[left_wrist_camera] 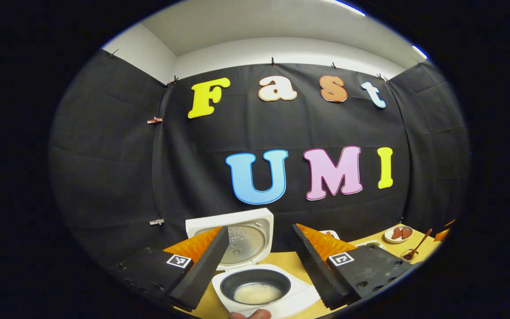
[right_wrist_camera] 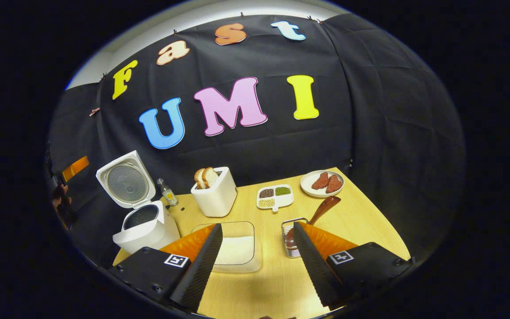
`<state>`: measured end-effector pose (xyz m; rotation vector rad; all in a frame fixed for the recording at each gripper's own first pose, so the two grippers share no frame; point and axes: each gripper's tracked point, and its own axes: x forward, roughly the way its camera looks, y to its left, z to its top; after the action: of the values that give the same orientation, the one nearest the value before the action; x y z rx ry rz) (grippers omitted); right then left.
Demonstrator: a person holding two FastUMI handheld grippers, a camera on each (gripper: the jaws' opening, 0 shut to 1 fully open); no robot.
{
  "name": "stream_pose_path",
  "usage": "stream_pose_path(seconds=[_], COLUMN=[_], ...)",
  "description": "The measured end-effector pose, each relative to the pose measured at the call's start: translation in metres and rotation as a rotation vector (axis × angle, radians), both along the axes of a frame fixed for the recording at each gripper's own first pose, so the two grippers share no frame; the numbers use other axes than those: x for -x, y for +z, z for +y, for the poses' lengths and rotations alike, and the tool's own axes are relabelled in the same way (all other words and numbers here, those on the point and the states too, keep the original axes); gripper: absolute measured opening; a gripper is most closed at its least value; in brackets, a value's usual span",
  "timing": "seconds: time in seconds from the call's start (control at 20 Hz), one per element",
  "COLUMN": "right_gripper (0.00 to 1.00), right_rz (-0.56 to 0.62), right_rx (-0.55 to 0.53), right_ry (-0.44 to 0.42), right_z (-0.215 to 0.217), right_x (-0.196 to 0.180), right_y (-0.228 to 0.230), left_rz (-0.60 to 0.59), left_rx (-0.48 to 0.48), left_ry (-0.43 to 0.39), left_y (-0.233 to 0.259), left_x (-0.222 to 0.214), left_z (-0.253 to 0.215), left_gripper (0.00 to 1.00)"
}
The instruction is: Close the left gripper, press the button to open the rice cooker; take a wooden spoon from the chopstick holder with the right hand, scoop a spoonful of rice and pour it into the rice cooker, then put the wooden spoon back into the chopstick holder.
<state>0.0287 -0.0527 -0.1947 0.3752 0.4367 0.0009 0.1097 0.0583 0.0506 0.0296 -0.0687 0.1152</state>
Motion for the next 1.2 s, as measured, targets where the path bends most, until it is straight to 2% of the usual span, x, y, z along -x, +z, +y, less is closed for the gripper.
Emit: stream_pose_path(seconds=[0.25, 0.45, 0.75, 0.95, 1.2], right_gripper=[0.99, 0.99, 0.99, 0.98, 0.99], right_rz=[-0.004, 0.015, 0.044, 0.068, 0.085], right_rx=[0.060, 0.088, 0.097, 0.108, 0.083], right_ry=[0.021, 0.018, -0.028, -0.053, -0.072], right_z=[0.018, 0.023, 0.019, 0.008, -0.002], right_x=[0.005, 0.013, 0.031, 0.043, 0.048], right_y=[0.010, 0.009, 0.003, -0.004, -0.009], left_rz=[-0.054, -0.078, 0.007, 0.104, 0.172], left_rx=[-0.001, 0.013, 0.054, 0.034, 0.069], left_ry=[0.041, 0.123, 0.253, 0.294, 0.331], left_y=[0.018, 0.023, -0.013, -0.044, -0.053], left_x=[-0.063, -0.113, -0.181, -0.203, -0.190], left_z=[0.020, 0.055, 0.102, 0.109, 0.099], left_gripper=[0.96, 0.96, 0.96, 0.97, 1.00])
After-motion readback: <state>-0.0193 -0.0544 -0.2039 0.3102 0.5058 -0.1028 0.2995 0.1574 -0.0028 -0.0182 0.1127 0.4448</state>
